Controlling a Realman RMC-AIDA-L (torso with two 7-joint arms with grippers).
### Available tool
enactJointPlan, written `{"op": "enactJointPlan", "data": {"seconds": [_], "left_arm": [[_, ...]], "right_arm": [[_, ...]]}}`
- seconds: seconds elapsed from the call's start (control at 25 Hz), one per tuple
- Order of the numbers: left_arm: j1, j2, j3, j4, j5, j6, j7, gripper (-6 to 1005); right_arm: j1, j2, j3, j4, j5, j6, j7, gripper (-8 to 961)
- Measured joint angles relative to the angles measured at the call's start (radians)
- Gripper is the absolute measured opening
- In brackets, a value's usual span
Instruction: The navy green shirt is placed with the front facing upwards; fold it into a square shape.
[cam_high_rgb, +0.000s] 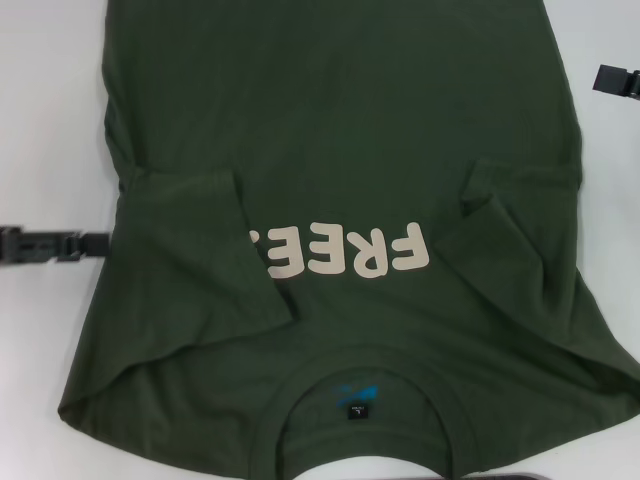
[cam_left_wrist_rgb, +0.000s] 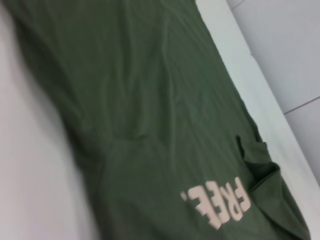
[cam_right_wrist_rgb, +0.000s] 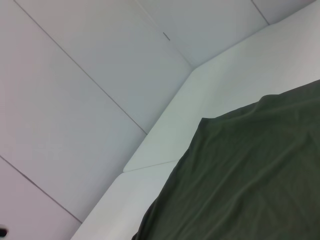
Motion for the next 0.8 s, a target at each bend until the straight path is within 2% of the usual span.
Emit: {"op": "enactJointPlan", "data": {"seconds": [0.12, 0.28, 0.4, 0.6, 0.8], "left_arm": [[0.042, 0.021, -0.003, 0.003, 0.000, 0.012, 0.000, 887], [0.086, 0.034, -0.005, 0.006, -0.001, 0.031, 0.000, 887], [0.099, 0.038, -0.003, 0.015, 0.002, 0.051, 0.003, 887], [0.108, 0.039, -0.003, 0.021, 0.035, 0.071, 0.006, 802], [0.112, 0.037, 0.000, 0.026, 0.078, 0.077, 0.008, 806]], "right_arm": [[0.001, 0.002, 0.000, 0.000, 0.000, 0.000, -0.002, 598], [0.003, 0.003, 0.000, 0.000, 0.000, 0.000, -0.003, 596], [0.004, 0.004, 0.000, 0.000, 0.000, 0.000, -0.003, 597], [0.006, 0.004, 0.000, 0.000, 0.000, 0.000, -0.004, 598], [0.006, 0.004, 0.000, 0.001, 0.000, -0.002, -0.005, 597]]}}
